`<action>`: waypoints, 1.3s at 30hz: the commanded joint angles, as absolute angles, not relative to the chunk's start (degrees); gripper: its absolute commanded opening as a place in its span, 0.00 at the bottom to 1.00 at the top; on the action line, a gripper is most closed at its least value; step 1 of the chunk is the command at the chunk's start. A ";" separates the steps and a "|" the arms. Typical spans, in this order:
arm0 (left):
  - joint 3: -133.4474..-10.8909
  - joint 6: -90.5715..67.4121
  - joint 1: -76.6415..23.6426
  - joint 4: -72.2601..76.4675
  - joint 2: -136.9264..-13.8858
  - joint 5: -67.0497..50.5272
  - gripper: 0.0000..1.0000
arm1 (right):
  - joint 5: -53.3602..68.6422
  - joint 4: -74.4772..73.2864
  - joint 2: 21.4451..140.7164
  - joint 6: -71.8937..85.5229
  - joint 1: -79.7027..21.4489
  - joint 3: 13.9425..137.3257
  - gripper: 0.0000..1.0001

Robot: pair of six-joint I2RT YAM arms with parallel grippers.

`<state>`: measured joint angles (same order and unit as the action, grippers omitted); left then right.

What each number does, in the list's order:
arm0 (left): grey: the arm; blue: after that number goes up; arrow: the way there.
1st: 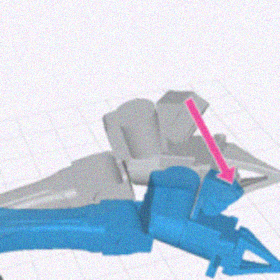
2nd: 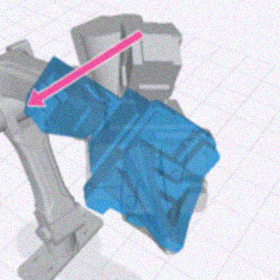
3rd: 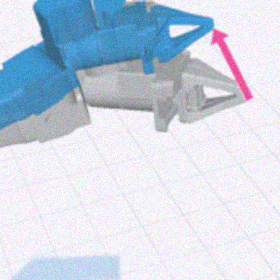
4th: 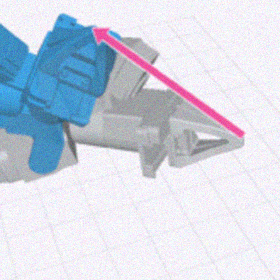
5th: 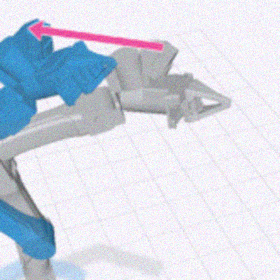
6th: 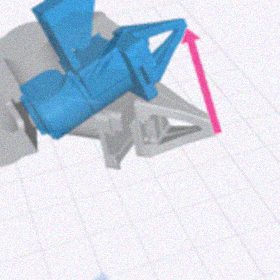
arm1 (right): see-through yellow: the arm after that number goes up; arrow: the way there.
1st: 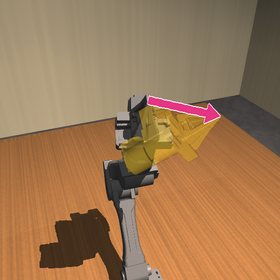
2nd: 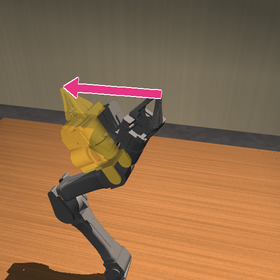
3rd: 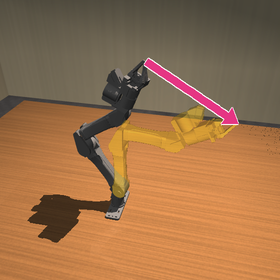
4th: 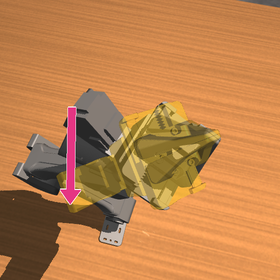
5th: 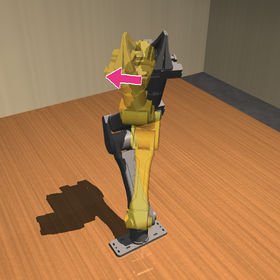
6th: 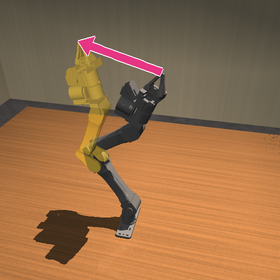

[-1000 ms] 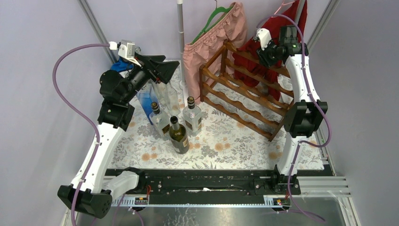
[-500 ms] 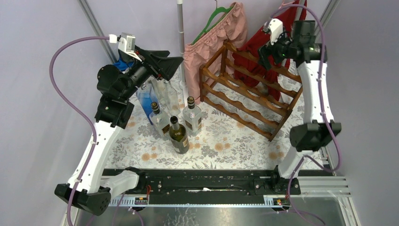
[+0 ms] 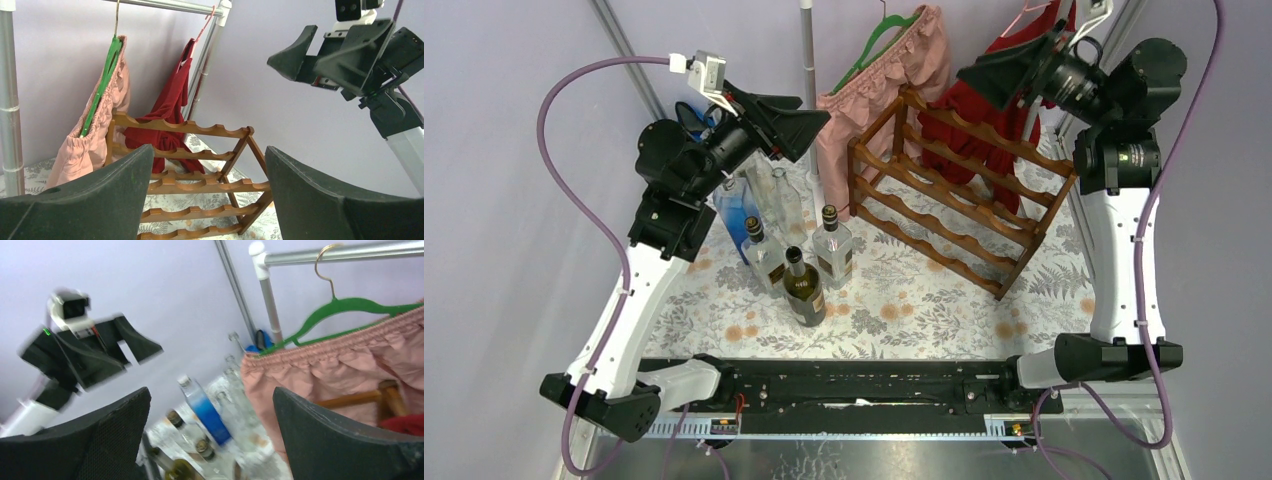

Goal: Put the wine bottle on the wine rack
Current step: Pick up the wine bottle from the center of the board.

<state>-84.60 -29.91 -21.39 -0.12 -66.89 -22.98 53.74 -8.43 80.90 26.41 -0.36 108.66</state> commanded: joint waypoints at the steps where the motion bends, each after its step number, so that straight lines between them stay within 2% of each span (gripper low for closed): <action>1: -85.60 -31.60 -21.91 0.76 -66.39 -22.24 0.89 | 49.14 8.95 81.84 56.53 -0.35 116.35 1.00; 4: -82.01 -32.46 -22.21 5.00 -64.30 -22.93 0.89 | 42.22 -4.08 82.46 58.67 -0.35 122.58 1.00; 9: -78.94 -31.94 -22.41 5.66 -59.95 -23.66 0.89 | 43.30 -4.91 78.10 68.25 -0.35 117.88 1.00; 14: -76.03 -31.38 -22.41 5.56 -55.20 -23.99 0.89 | 44.22 -12.40 71.52 65.93 -0.35 116.45 1.00; 20: -74.91 -33.38 -22.41 5.20 -52.69 -23.29 0.89 | 47.17 -11.96 66.61 68.42 -0.35 110.62 1.00; 32: -69.98 -33.19 -22.39 7.28 -50.84 -23.53 0.89 | 47.55 -10.68 69.20 72.25 1.79 113.33 1.00; 39: -66.33 -35.36 -22.42 14.16 -52.22 -27.19 0.89 | 50.04 -11.06 67.34 72.05 3.04 111.81 1.00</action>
